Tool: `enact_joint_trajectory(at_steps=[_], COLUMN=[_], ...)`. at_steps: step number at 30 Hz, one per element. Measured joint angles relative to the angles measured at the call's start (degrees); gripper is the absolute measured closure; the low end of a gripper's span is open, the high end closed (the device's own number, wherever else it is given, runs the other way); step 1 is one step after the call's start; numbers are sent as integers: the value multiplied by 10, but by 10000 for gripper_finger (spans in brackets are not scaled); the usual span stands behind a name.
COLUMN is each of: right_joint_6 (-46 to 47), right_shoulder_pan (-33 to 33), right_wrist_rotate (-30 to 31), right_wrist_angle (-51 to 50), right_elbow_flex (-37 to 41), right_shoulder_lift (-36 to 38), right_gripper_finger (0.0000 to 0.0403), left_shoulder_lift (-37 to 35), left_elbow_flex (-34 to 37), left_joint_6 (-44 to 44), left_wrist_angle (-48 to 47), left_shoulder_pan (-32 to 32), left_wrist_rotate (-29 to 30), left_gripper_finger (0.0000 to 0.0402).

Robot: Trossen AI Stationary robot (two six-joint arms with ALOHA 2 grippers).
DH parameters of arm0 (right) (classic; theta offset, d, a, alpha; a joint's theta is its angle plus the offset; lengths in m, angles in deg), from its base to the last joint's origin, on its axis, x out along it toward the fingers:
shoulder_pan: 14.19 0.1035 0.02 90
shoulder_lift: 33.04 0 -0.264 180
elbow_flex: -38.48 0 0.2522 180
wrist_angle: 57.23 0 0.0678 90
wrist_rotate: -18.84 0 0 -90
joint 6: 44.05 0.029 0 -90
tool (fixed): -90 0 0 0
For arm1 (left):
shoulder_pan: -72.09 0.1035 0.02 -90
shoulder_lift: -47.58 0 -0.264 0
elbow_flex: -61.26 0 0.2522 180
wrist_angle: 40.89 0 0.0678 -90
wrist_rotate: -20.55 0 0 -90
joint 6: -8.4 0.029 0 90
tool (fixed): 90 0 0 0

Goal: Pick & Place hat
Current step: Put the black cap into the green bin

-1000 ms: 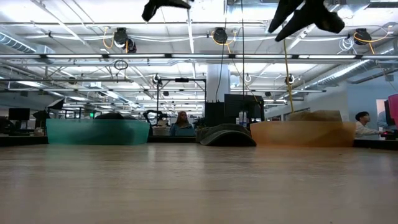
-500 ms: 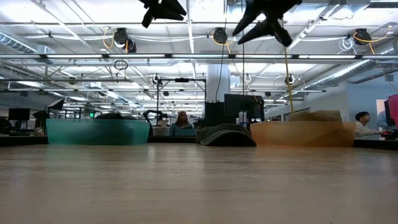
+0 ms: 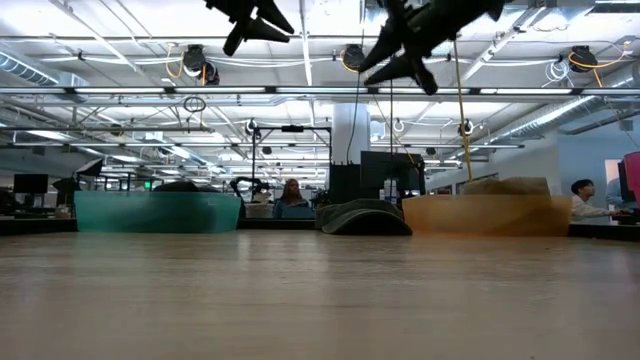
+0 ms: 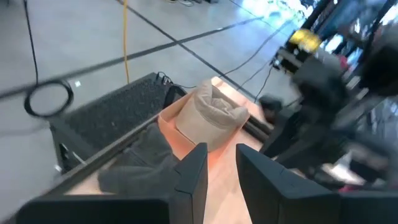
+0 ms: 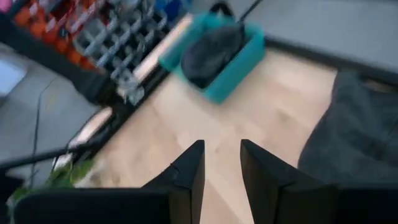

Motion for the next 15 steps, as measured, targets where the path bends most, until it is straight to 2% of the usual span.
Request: enact_joint_trajectory(at_steps=[2, 5, 10, 15], right_joint_6=[-7, -37, -100, -136], right_shoulder_pan=[-16, -30, -41, -67], right_wrist_rotate=[-50, -91, -103, -103], right_wrist_angle=[18, 21, 18, 25], right_elbow_flex=[1, 0, 0, 0], right_shoulder_lift=[-22, -51, -95, -119], right_gripper_finger=[318, 318, 318, 318], left_shoulder_lift=[-2, -4, -17, -34], left_elbow_flex=[0, 0, 0, 0], left_joint_6=[-18, -36, -107, -122], left_wrist_angle=[-4, -10, -37, -39], left_shoulder_pan=[1, -2, -21, -48], left_wrist_rotate=[0, -11, -67, -53], left_gripper_finger=[309, 309, 309, 309])
